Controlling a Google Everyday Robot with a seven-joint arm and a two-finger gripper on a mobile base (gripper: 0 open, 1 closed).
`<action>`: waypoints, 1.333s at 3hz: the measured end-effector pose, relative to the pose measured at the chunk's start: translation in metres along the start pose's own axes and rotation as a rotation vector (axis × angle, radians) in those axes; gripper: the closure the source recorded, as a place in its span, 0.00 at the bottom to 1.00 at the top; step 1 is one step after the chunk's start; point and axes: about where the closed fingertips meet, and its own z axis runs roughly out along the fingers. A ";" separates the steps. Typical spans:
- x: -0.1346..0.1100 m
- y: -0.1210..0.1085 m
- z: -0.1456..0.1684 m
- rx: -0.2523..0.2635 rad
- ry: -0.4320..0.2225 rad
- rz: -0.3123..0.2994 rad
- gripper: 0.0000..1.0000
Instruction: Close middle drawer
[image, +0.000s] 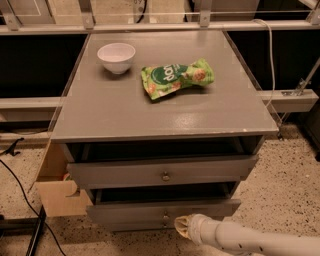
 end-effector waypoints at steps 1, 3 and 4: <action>0.001 -0.010 0.009 0.009 0.003 -0.024 1.00; 0.009 -0.037 0.032 0.031 0.013 -0.065 1.00; 0.009 -0.048 0.040 0.042 0.011 -0.080 1.00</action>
Offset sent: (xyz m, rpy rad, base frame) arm 0.0481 0.0067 -0.0070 -0.0403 -0.0667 0.0205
